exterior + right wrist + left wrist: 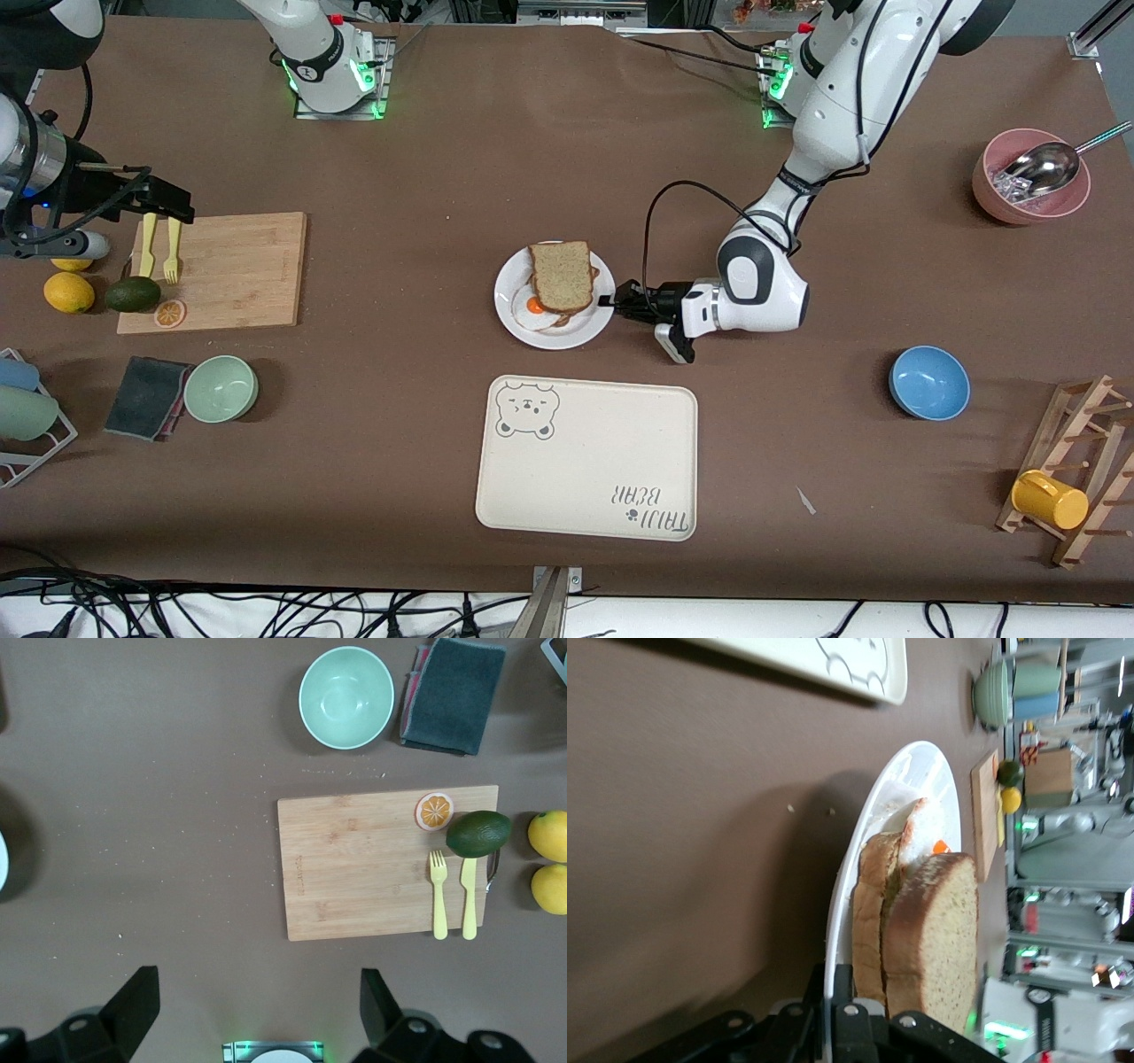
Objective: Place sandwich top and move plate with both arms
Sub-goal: 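Slide the plate with the left gripper onto the bear tray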
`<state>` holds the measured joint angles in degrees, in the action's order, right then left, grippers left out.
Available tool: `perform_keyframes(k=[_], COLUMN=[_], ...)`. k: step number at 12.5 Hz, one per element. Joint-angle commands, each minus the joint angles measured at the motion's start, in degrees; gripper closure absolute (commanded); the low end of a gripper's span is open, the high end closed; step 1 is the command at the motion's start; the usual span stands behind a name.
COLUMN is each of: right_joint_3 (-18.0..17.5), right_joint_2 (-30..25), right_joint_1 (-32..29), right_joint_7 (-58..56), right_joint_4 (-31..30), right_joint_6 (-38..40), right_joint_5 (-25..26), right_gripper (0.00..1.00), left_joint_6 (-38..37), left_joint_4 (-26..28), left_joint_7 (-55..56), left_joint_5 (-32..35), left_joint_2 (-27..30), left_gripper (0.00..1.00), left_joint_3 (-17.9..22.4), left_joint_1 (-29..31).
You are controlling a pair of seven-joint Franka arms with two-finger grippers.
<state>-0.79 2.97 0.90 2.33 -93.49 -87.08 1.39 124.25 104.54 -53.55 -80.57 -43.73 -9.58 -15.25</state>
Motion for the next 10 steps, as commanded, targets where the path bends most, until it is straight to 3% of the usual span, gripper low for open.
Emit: perform_keyframes(k=[1,5,10], right_joint_3=[-0.3,-0.3,-0.3], right_joint_2=[0.5,0.5,0.5], right_joint_1=[-0.4,-0.5,-0.5], right_joint_7=[0.6,0.3,0.0], right_joint_4=[1.3,1.3,1.3], right_joint_6=[0.6,0.6,0.5], right_joint_5=[0.6,0.6,0.6], right_gripper=[0.0,0.0,0.0], left_joint_6=[-2.7,-2.8,-2.3], left_joint_4=[-1.4,-8.3,-21.5], left_joint_7=[8.3,15.0,17.8], left_joint_5=[-1.7,-1.1,-1.1], left_joint_2=[2.6,2.7,-6.4], left_gripper=[1.0,1.0,1.0], left_joint_3=[-0.1,0.2,3.2], left_joint_1=[1.4,5.3,6.2])
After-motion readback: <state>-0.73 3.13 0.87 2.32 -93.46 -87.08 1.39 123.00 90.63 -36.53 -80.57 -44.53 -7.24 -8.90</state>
